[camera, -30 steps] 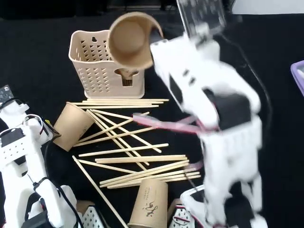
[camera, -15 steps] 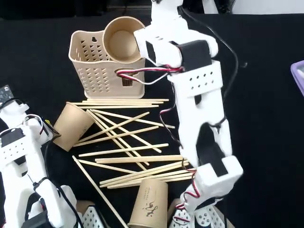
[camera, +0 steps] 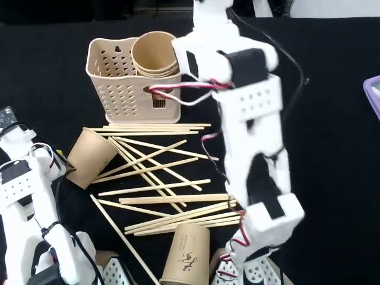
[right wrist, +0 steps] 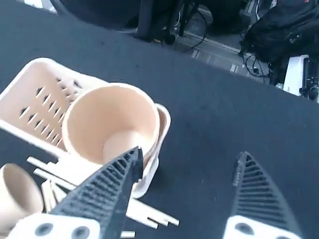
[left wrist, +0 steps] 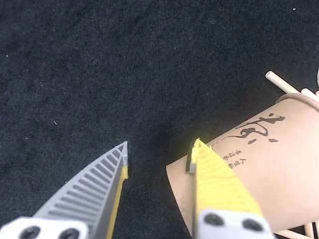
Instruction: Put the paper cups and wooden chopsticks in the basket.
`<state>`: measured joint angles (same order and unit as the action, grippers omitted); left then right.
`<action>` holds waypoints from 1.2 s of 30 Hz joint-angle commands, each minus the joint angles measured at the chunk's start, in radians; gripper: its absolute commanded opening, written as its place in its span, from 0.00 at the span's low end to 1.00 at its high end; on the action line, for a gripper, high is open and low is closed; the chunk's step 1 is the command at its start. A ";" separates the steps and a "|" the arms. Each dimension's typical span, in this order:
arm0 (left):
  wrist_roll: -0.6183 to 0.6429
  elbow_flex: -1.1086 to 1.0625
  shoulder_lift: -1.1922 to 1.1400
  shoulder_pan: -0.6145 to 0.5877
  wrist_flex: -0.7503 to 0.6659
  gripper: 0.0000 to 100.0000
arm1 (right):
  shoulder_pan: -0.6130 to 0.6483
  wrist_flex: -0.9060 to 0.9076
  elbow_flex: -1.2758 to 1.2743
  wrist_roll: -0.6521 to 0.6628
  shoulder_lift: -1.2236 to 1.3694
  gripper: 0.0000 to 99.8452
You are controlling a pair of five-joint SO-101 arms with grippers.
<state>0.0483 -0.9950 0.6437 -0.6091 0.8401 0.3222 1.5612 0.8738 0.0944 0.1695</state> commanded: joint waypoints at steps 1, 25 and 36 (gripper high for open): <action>0.008 0.004 0.021 -0.005 -0.006 0.21 | -0.017 0.098 0.053 0.003 -0.127 0.30; 0.008 0.004 0.015 -0.004 -0.012 0.21 | 0.407 0.092 -1.718 0.542 -1.357 0.30; 0.008 0.005 0.015 -0.005 -0.014 0.21 | 0.781 0.032 -1.782 0.551 -1.208 0.27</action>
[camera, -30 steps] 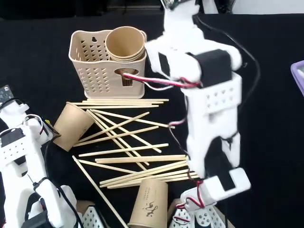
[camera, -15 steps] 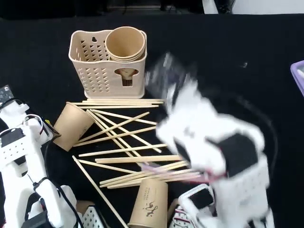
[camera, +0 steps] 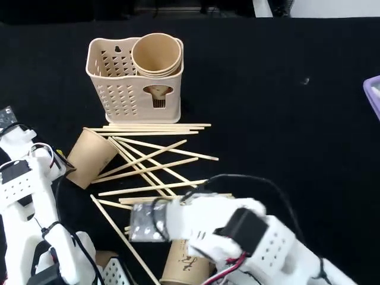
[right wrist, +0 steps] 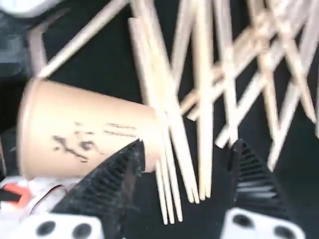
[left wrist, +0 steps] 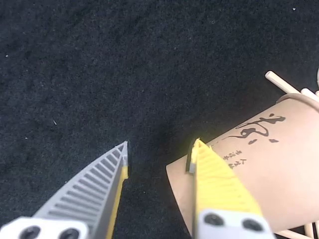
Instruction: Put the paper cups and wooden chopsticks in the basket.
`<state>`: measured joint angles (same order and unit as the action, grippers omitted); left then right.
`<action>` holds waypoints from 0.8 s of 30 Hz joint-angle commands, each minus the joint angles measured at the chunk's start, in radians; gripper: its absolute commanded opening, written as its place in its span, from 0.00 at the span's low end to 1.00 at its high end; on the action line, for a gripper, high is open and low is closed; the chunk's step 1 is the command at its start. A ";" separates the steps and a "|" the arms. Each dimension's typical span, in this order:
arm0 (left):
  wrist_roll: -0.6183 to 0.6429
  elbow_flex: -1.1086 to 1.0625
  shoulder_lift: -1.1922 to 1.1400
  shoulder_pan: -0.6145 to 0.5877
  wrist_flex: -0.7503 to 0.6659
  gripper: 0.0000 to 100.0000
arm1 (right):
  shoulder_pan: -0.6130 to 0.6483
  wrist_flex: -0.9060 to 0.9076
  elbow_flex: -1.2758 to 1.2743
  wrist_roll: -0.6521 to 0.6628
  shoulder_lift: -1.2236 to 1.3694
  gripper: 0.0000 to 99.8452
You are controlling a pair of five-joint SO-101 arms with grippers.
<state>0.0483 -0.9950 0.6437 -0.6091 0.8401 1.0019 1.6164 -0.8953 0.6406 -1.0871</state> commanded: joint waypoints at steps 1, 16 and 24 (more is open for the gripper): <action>0.006 0.005 0.017 -0.008 -0.014 0.21 | 0.149 -0.029 -0.030 0.003 0.062 0.27; 0.009 0.044 0.015 -0.127 -0.049 0.21 | 0.258 0.025 0.065 -0.072 0.093 0.27; 0.127 0.068 0.015 -0.260 -0.048 0.21 | 0.387 -0.043 0.064 -0.353 0.166 0.27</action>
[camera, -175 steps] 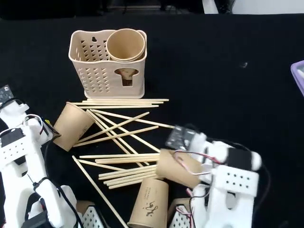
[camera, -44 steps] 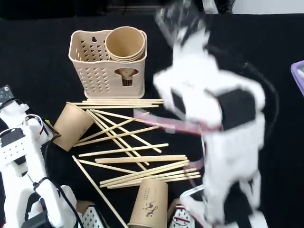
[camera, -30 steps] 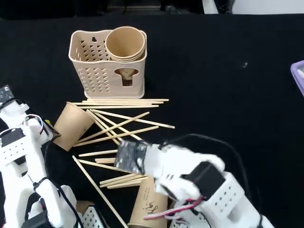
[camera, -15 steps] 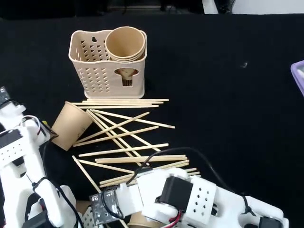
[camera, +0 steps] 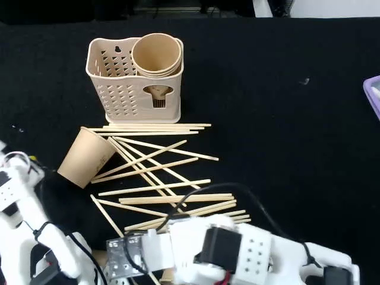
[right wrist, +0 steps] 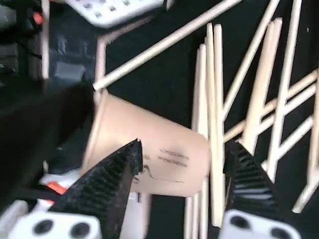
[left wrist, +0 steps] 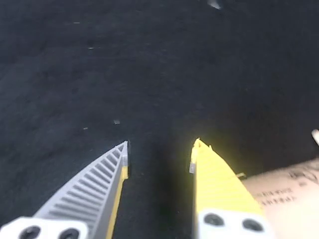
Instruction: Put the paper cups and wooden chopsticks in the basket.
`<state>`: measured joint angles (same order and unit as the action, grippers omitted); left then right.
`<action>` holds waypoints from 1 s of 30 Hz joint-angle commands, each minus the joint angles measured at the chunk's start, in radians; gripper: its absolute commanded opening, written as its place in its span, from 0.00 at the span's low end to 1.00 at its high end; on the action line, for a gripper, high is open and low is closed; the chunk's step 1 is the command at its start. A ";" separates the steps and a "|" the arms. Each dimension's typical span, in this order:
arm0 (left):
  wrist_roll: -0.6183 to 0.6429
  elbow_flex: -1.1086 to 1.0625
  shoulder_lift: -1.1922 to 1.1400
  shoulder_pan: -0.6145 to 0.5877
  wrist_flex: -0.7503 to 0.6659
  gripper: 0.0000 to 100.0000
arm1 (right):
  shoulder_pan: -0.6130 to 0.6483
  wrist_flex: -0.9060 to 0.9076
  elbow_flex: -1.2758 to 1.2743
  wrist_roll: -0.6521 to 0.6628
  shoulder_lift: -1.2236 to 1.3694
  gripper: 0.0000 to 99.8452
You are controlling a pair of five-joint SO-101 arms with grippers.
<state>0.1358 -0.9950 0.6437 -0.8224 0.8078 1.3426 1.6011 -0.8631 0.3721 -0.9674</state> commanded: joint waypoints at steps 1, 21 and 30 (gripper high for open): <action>0.040 0.070 0.015 -0.050 -0.015 0.21 | 0.064 -0.029 0.039 -0.112 0.073 0.27; 0.041 0.070 0.015 -0.050 -0.017 0.21 | -0.186 -0.020 0.139 -0.069 0.524 0.27; 0.041 0.070 0.015 -0.050 -0.017 0.21 | -0.583 -0.058 0.140 0.115 0.426 0.27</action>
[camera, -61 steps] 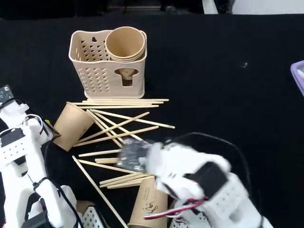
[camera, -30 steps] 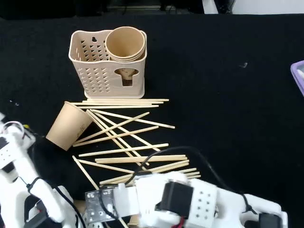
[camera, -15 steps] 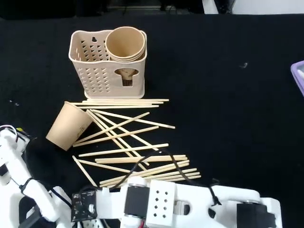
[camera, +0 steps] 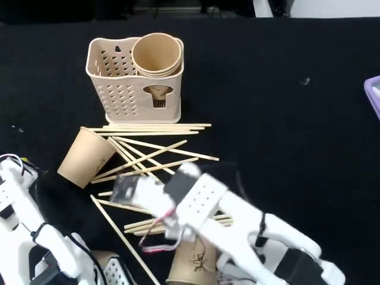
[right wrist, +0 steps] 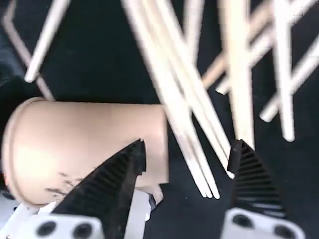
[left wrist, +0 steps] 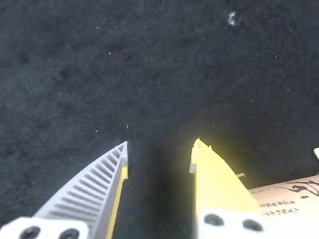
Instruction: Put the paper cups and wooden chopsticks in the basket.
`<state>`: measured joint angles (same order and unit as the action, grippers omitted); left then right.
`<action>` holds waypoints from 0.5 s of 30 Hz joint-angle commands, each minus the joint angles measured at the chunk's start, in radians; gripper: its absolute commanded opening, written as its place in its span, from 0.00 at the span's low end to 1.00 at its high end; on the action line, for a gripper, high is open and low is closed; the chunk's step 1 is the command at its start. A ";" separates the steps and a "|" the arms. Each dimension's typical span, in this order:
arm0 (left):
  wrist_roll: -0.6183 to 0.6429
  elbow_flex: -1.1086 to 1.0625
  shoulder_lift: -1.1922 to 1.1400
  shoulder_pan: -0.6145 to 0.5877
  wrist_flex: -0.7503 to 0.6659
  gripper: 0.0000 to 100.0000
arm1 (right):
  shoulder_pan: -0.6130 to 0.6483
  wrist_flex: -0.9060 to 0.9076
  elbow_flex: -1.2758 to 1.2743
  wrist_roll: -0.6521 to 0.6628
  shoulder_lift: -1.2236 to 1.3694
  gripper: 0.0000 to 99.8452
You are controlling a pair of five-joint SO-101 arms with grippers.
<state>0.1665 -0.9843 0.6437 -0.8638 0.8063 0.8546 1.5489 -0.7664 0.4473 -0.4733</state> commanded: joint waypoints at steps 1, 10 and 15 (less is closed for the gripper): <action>0.011 0.059 0.015 -0.008 -0.015 0.21 | -0.118 -0.002 0.042 0.051 -0.087 0.27; 0.003 0.166 0.015 -0.056 0.126 0.21 | 0.002 -0.029 0.041 -0.058 -0.216 0.27; -0.132 0.269 0.014 0.262 0.302 0.21 | -0.361 -0.115 0.071 -0.141 -0.280 0.27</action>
<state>0.1281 -0.8355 0.6437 -0.8470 0.9920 0.7365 1.4876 -0.7664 0.3399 -0.6958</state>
